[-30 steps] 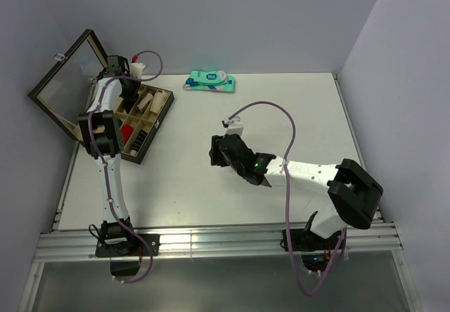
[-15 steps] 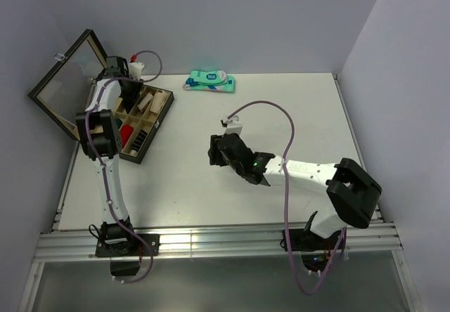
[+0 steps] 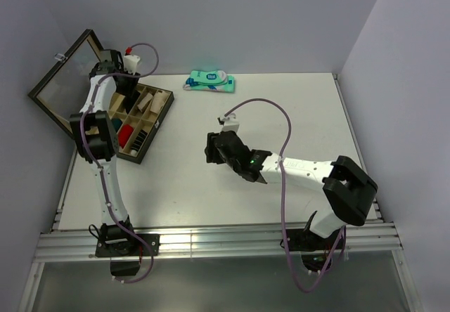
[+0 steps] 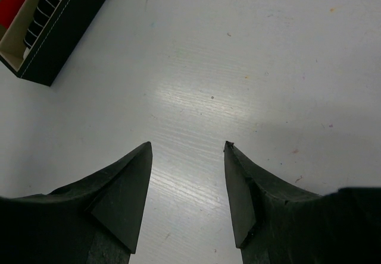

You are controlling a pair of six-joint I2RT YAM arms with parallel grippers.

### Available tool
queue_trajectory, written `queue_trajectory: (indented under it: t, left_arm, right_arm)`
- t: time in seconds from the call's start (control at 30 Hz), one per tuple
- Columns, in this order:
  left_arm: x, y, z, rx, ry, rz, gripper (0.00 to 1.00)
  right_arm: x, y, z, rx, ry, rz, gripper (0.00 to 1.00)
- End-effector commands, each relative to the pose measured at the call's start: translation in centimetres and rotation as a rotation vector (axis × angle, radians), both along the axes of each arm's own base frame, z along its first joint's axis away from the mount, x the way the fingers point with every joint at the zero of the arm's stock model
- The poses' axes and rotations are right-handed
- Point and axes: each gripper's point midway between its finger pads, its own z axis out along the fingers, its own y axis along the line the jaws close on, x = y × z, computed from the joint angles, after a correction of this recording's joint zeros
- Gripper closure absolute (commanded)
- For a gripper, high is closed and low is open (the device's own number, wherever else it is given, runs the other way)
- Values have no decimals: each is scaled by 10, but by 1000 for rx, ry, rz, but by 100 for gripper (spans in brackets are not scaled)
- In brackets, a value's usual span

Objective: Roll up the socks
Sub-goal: Place the sock in the storage box, then reset both arms

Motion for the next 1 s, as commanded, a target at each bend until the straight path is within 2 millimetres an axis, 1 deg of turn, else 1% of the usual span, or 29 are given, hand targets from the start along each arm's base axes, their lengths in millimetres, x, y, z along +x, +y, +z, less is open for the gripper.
queue_trajectory:
  t: [0.0,0.03,0.07,0.1,0.13,0.17,0.2,0.23,0.27,0.3,0.33,0.37,0.4,0.43,0.47,0.5,0.53,0.57,0.6,0.63,0.67,0.7,0.73,0.77,0.8,0.83,0.87,0.9,0.97]
  left_arm:
    - [-3,3,53,20,-82,-8,43]
    - [-5,-2,66,8,-104,-18,43]
    - [-11,-4,66,-5,-96,-21,43]
    - [-17,-9,92,-23,-138,-29,42]
    - [-23,-15,103,-50,-157,-44,42]
    - [-32,-21,102,-83,-150,-45,42]
    - [-44,-30,134,-110,-207,-67,41]
    - [-57,-37,131,-146,-185,-74,41]
    - [-67,-44,138,-169,-191,-82,42]
    - [-82,-55,168,-202,-247,-113,42]
    - [-98,-62,156,-234,-213,-114,42]
    - [-109,-67,160,-247,-217,-122,42]
    - [-125,-78,189,-242,-285,-147,43]
    - [-140,-84,171,-244,-249,-137,43]
    - [-158,-92,193,-238,-308,-152,43]
    - [-167,-108,199,-241,-334,-182,43]
    - [-182,-126,184,-262,-303,-209,43]
    - [-200,-135,202,-265,-354,-229,42]
    - [-212,-154,203,-279,-360,-276,42]
    - [-224,-165,197,-296,-347,-296,42]
    - [-239,-175,209,-319,-377,-337,42]
    - [-252,-193,209,-342,-366,-393,41]
    - [-264,-201,203,-355,-338,-425,41]
    - [-277,-211,208,-368,-341,-468,41]
    - [-291,-231,206,-380,-322,-531,41]
    - [-300,-241,197,-390,-291,-549,41]
    - [-308,-249,196,-390,-292,-570,41]
    - [-322,-267,192,-388,-277,-619,41]
    - [-335,-278,182,-383,-252,-668,41]
  right_arm:
    - [10,6,22,38,-39,-16,41]
    - [10,7,24,45,-42,-12,40]
    - [10,7,26,49,-42,-13,40]
    - [9,7,29,54,-47,-10,40]
    - [8,8,30,58,-48,-6,40]
    - [7,6,35,67,-56,-6,40]
    - [7,6,38,69,-61,-4,40]
    - [7,4,41,73,-64,-9,39]
    - [6,1,49,84,-78,-10,39]
    - [5,0,53,87,-82,-13,39]
    - [5,-3,58,92,-89,-16,38]
    - [3,-5,69,108,-106,-16,38]
    - [2,-7,75,116,-110,-13,37]
    - [0,-11,88,133,-131,-17,37]
    - [-1,-14,94,139,-139,-21,37]
    - [-2,-18,99,140,-143,-24,36]
    - [-4,-20,104,147,-150,-25,36]
    - [-7,-25,117,168,-170,-31,35]
    - [-8,-29,121,181,-178,-36,34]
    - [-10,-33,126,192,-187,-43,34]
    - [-15,-41,136,206,-198,-50,34]
    - [-17,-47,134,202,-199,-60,33]
    - [-22,-56,147,237,-220,-69,33]
    - [-26,-62,152,249,-229,-78,33]
    - [-27,-71,148,240,-232,-99,33]
    - [-30,-77,150,252,-238,-112,32]
    - [-35,-89,162,284,-263,-128,31]
    - [-38,-96,153,264,-252,-140,31]
    - [-41,-110,153,270,-262,-180,30]
